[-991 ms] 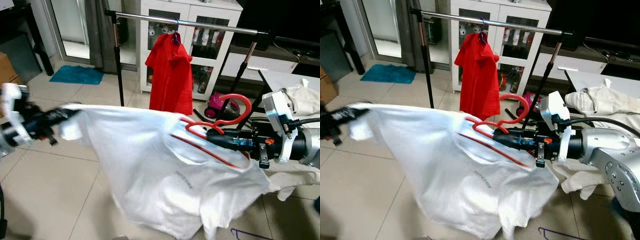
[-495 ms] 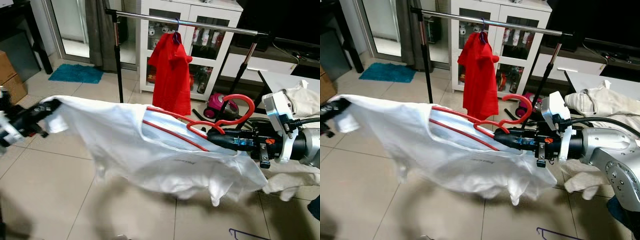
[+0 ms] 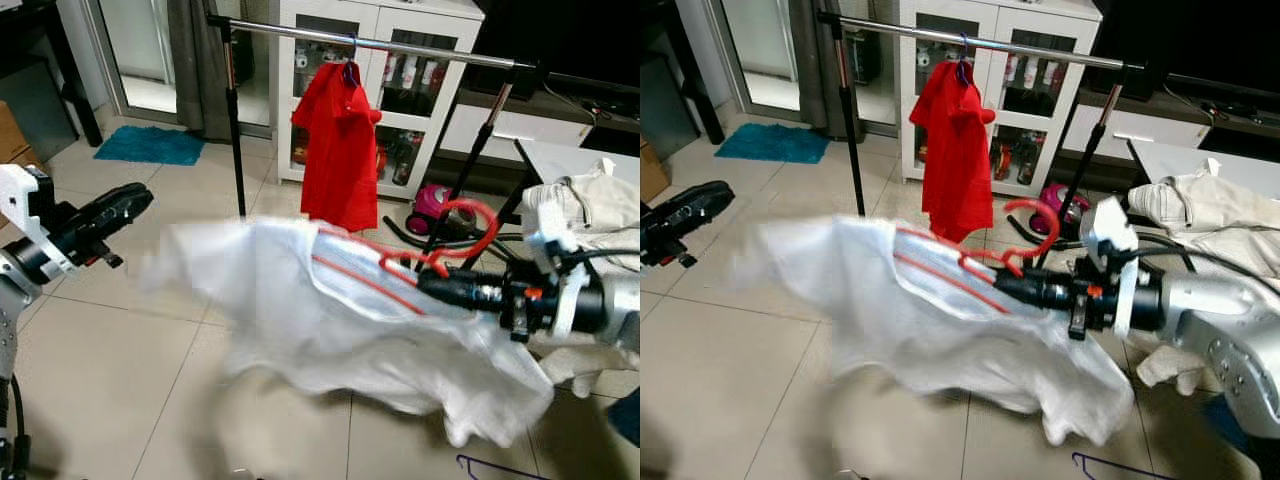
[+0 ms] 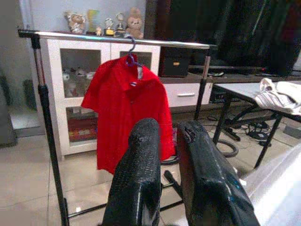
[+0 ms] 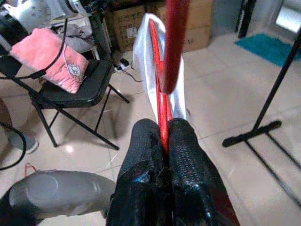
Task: Hang hanger
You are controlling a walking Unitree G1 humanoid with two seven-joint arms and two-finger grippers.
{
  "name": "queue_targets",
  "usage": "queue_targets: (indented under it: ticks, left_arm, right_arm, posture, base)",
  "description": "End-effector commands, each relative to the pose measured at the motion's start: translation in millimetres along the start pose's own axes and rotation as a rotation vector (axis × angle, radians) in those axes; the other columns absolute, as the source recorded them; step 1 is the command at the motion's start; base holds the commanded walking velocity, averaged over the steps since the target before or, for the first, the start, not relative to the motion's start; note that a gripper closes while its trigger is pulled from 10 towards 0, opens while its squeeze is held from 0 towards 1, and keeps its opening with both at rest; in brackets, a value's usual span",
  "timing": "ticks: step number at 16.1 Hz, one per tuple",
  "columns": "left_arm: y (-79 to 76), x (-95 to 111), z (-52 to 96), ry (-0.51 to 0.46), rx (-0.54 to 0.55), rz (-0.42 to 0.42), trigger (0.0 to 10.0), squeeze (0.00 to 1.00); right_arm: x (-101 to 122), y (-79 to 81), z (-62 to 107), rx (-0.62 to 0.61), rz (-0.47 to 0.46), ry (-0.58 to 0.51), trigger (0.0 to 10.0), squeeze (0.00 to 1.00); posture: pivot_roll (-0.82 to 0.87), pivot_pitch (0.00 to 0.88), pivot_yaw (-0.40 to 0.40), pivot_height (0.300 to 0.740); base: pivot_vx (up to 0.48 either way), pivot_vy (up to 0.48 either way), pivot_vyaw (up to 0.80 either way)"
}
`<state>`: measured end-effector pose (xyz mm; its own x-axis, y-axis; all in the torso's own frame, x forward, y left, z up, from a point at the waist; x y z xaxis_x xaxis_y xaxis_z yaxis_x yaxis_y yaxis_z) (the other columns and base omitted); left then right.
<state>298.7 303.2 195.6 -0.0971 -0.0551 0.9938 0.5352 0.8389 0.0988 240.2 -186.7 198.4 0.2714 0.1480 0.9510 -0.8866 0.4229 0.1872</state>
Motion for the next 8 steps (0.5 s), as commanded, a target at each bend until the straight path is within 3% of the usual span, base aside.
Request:
queue_targets:
  ticks: [1,2,3,4,6,7,8]
  left_arm:
    - [0.1,-8.5,1.7,0.040,0.011,0.006,10.0,0.00]
    - [-1.5,-19.5,4.8,0.094,0.006,0.017,10.0,0.00]
    - [-2.5,-23.9,5.5,0.117,0.012,0.006,10.0,0.60]
    - [-5.4,-28.6,4.0,0.132,0.040,-0.007,10.0,1.00]
    - [-21.5,-33.8,-9.7,0.151,0.088,0.016,10.0,1.00]
    - [-35.5,-32.8,-18.5,0.138,0.083,0.015,10.0,0.41]
    - [-47.7,-31.5,-24.9,0.116,0.073,0.017,10.0,0.00]
  right_arm:
    - [6.4,2.7,2.7,-0.006,0.019,-0.024,10.0,0.00]
    - [5.6,4.2,2.4,-0.002,0.014,-0.032,10.0,0.00]
    - [5.1,3.7,2.3,-0.014,0.017,-0.035,10.0,0.00]
    - [3.2,1.9,0.1,-0.055,0.031,-0.048,10.0,0.00]
    - [-9.7,0.6,-11.6,-0.130,0.000,-0.040,10.0,0.00]
    - [-17.0,-4.2,-18.8,-0.215,-0.019,-0.048,10.0,0.00]
    - [-24.6,-11.3,-24.5,-0.314,-0.040,-0.055,10.0,0.00]
  posture:
    - [-0.04,0.000,-0.045,0.740]
    - [-0.04,0.000,-0.044,0.740]
    - [-0.04,0.000,-0.044,0.740]
    - [-0.04,0.000,-0.045,0.740]
    - [-0.04,0.000,-0.048,0.740]
    - [-0.04,0.000,-0.045,0.740]
    - [-0.04,0.000,-0.044,0.740]
  base:
    - [0.000,0.000,0.00]
    - [0.000,0.000,0.00]
    - [0.000,0.000,0.00]
    - [0.000,0.000,0.00]
    - [0.000,0.000,0.00]
    - [0.000,0.000,0.00]
    - [0.000,0.000,0.00]
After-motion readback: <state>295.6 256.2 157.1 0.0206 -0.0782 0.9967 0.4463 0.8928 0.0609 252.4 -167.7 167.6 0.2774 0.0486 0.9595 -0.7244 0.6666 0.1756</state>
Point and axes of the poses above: a point about 5 cm out from each wrist's last joint towards the gripper, its own z axis pointing back from the gripper into the wrist, its own x axis along the axis of the wrist's last joint, y = z × x, the point moved 1 cm from there along -z, pointing out of the wrist towards the gripper, and after that the axes turned 5 degrees about -z, right-handed, at the moved point
